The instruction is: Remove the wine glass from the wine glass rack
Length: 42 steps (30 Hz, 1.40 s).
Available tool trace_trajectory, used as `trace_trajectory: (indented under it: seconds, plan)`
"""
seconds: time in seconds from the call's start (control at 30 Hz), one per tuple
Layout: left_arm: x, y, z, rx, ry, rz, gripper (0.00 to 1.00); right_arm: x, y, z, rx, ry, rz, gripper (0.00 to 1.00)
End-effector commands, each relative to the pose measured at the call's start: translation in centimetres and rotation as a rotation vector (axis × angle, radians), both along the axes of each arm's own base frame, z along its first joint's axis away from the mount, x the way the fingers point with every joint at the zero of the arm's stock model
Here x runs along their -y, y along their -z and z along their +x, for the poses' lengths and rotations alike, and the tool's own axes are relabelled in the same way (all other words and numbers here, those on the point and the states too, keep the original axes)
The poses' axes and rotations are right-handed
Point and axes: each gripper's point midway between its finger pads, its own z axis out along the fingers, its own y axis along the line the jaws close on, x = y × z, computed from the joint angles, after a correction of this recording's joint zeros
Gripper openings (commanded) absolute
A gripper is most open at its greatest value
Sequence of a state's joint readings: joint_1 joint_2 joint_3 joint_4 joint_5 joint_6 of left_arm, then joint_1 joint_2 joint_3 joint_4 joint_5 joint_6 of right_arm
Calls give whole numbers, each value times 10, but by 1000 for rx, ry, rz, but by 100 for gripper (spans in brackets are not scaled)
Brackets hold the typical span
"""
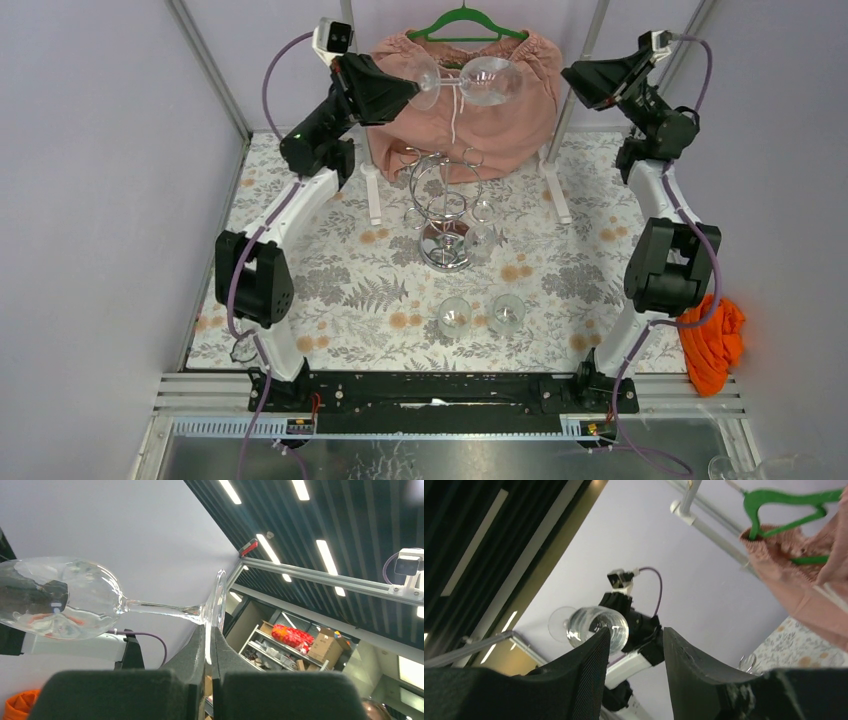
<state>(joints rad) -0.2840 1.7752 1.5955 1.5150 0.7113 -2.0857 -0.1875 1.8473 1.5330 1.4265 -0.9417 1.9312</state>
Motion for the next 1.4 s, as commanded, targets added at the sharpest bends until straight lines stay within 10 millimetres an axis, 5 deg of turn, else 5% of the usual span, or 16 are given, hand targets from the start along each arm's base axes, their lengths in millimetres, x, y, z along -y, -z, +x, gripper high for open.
trace_trajectory:
  seconds: [0.0, 0.63, 1.0, 1.37]
  plan:
    - [4, -12, -21, 82, 78, -66, 0, -41, -17, -70, 275, -117, -99, 51]
    - [21, 3, -3, 29, 110, -64, 0, -71, -21, -100, 288, -200, -93, 53]
    - [32, 20, 18, -8, 125, -40, 0, -115, -24, -126, 323, -332, -89, 53]
    - [38, 38, 27, -39, 115, -6, 0, -113, -44, -147, 384, -314, -51, 48]
